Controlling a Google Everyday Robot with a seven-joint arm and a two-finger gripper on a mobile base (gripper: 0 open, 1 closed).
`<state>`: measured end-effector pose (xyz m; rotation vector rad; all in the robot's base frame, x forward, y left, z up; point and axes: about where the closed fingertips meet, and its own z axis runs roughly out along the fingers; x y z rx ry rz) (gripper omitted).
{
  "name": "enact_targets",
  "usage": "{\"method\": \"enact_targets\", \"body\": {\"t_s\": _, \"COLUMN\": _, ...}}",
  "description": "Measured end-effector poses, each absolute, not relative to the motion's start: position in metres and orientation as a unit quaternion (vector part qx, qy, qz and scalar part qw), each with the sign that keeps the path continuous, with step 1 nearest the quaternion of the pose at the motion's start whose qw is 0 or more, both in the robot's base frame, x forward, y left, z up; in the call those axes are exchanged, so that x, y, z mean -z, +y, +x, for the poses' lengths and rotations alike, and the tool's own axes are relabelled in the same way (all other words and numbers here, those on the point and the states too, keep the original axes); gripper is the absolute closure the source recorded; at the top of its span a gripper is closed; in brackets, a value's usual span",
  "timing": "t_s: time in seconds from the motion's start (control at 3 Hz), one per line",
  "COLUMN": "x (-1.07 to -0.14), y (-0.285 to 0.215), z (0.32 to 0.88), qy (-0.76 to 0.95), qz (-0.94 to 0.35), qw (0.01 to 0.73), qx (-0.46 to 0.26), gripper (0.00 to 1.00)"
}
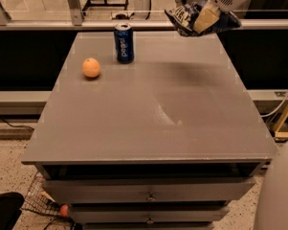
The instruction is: Pick blue chip bag
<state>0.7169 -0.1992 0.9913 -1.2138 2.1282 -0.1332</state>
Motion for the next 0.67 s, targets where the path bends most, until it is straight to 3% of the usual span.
{"method": "enact_targets", "body": {"t_s": 0.67, "x": -1.061, "y": -0.221, "z": 0.693, "qy": 0.81, "qz": -0.441, "qw": 0.374, "qx": 0.099, "gripper": 1.0}}
